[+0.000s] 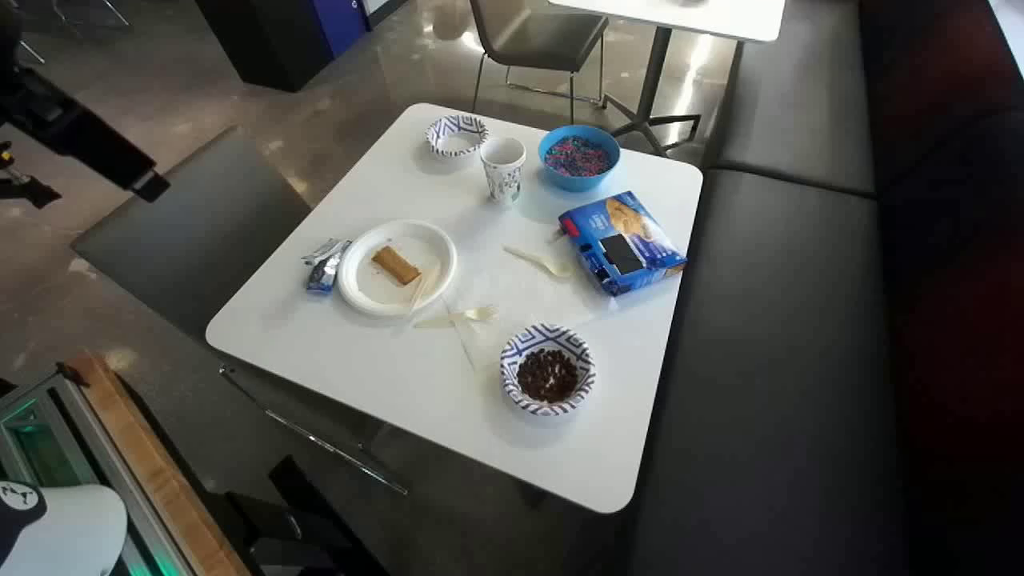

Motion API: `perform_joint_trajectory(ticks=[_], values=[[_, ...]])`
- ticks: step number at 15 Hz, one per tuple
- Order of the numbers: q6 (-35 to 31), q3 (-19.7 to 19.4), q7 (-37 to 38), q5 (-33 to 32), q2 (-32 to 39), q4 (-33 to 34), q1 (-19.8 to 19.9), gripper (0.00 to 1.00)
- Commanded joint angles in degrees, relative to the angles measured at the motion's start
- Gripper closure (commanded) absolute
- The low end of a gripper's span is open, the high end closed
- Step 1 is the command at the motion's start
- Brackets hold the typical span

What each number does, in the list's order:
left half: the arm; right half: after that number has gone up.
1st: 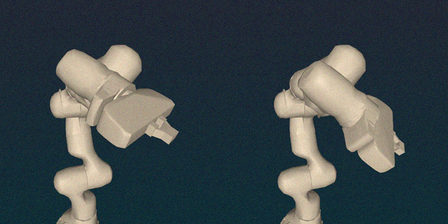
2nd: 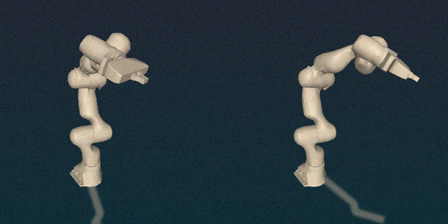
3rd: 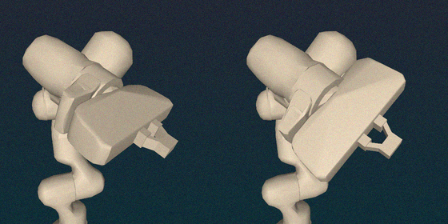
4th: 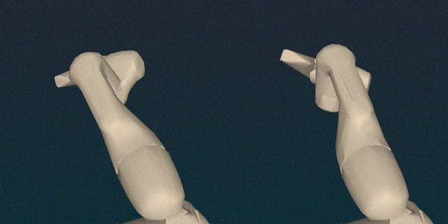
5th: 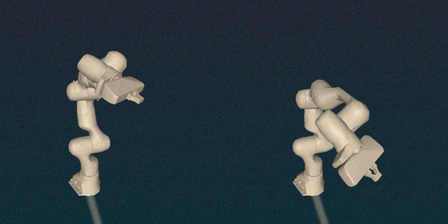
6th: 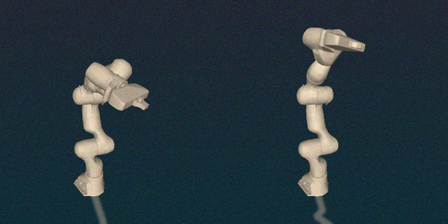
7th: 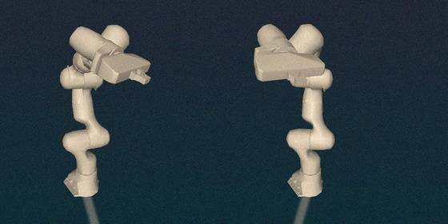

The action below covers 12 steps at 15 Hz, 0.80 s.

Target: Use the knife to cut the cake

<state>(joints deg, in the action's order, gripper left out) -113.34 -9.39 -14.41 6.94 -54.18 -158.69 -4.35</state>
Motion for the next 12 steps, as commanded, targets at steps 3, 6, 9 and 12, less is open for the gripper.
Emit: perform_joint_trajectory(ticks=[3,6,9,12], values=[[0.4,0.5,-0.4,0.4,0.5,-2.2,0.5,0.00],[0.4,0.5,-0.4,0.4,0.9,-2.2,0.5,0.00],[0.3,-0.2,-2.2,0.4,3.0,-1.1,-0.4,0.00],[-0.3,-2.3,-9.5,0.3,12.6,2.8,-3.7,0.00]])
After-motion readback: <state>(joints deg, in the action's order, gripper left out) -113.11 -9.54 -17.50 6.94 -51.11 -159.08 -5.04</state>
